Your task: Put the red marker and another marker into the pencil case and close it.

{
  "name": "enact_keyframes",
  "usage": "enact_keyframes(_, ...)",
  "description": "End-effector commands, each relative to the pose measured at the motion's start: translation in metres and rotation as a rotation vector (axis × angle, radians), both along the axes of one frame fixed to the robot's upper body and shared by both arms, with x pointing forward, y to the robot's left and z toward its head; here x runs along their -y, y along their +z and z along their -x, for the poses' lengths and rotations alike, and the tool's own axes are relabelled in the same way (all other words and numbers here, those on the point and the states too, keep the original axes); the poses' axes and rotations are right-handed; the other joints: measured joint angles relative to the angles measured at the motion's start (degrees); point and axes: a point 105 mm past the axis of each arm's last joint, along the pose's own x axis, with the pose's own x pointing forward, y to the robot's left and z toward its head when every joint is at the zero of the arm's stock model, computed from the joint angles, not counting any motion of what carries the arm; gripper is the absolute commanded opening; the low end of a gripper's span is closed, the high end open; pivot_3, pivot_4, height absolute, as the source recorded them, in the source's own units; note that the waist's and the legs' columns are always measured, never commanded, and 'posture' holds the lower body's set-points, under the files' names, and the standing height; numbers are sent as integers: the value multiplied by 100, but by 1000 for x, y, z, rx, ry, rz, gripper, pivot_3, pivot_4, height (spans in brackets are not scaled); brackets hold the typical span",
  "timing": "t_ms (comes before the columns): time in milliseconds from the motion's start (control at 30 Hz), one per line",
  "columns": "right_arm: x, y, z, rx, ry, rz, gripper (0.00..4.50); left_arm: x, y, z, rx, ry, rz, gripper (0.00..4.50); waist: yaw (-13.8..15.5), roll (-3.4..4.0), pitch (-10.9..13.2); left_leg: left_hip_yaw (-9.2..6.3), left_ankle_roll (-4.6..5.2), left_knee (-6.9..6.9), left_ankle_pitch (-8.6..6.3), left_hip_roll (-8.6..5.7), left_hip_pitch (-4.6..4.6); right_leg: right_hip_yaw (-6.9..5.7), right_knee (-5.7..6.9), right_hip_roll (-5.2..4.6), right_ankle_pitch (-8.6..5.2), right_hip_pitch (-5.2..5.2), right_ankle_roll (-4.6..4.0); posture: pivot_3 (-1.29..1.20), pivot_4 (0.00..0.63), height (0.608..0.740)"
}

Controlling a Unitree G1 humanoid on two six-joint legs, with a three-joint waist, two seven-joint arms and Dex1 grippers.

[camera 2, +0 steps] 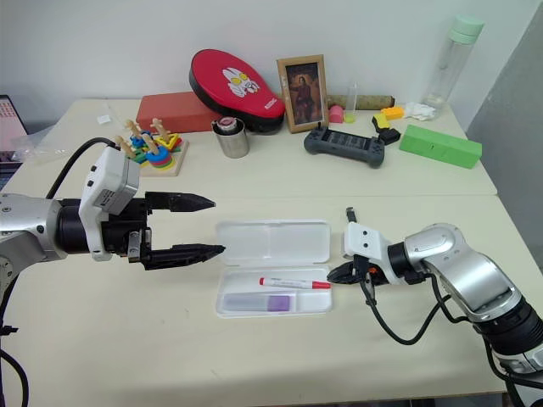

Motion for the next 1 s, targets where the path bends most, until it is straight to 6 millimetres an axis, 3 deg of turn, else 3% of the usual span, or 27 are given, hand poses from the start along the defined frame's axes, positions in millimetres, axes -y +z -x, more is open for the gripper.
enact_keyframes(33,0,1,4,2,33,6,24,0,6,-1,50,10,-10,4500,0,0,0,0,0,0,0,0,0,0,0,0,0,0,0,0,150,740)
enact_keyframes(500,6,-23,-4,-9,35,60,24,1,8,-2,63,16,-7,4500,-1,0,0,0,0,3,0,0,0,0,2,0,0,0,0,0,150,740)
enact_keyframes(1000,-6,-10,-7,41,72,23,24,2,4,-3,60,22,-7,4500,-4,0,0,-1,0,4,0,0,0,0,6,0,0,0,0,0,150,740)
